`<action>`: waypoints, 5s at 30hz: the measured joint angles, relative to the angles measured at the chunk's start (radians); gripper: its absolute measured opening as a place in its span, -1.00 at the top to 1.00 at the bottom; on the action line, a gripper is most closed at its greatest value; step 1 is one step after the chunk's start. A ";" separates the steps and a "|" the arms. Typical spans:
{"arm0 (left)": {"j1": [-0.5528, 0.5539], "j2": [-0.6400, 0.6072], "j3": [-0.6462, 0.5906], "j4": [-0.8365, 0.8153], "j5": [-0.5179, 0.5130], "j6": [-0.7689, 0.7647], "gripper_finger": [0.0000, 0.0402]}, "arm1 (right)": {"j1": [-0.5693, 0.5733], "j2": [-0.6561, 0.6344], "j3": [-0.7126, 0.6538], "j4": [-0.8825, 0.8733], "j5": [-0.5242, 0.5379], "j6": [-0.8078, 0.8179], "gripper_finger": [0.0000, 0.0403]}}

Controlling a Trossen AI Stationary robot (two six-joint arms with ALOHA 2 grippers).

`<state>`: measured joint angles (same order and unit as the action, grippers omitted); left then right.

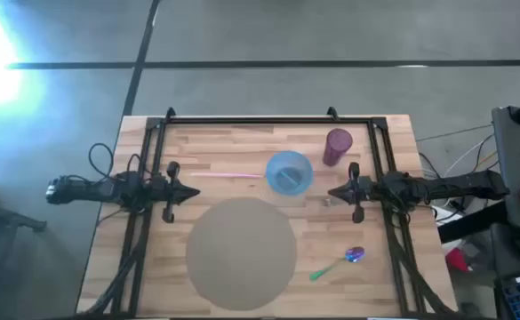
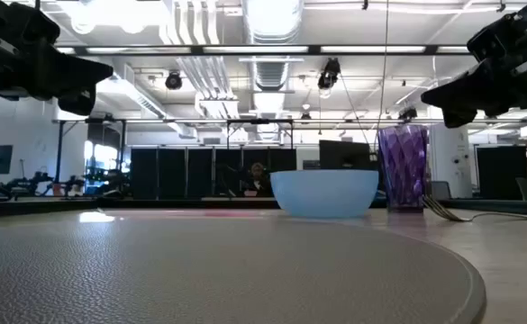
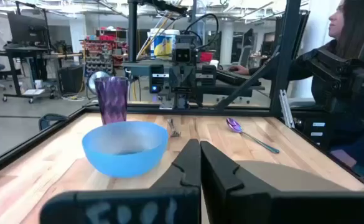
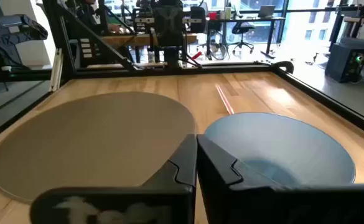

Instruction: Pick & Place Utensil

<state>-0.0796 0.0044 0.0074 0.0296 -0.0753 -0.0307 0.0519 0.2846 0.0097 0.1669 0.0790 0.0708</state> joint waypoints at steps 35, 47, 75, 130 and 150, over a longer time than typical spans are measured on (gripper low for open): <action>0.000 0.000 0.000 0.000 -0.002 0.000 1.00 | 0.000 0.000 0.000 0.000 0.000 0.000 0.96; 0.000 0.000 0.000 0.000 -0.002 0.000 1.00 | 0.000 0.000 0.000 0.000 0.000 0.000 0.96; 0.000 0.000 0.000 0.000 0.000 0.000 1.00 | 0.000 0.000 0.000 0.000 0.000 0.000 0.96; 0.000 0.000 0.000 0.000 0.006 -0.030 1.00 | 0.002 0.130 0.231 0.180 -0.012 0.159 0.11; 0.000 0.000 0.000 -0.003 0.004 -0.103 1.00 | 0.002 0.595 0.880 -0.653 -0.027 -0.063 0.05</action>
<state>-0.0799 0.0044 0.0071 0.0269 -0.0711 -0.1337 0.0544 0.8799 0.8898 -0.4863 0.0521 0.0080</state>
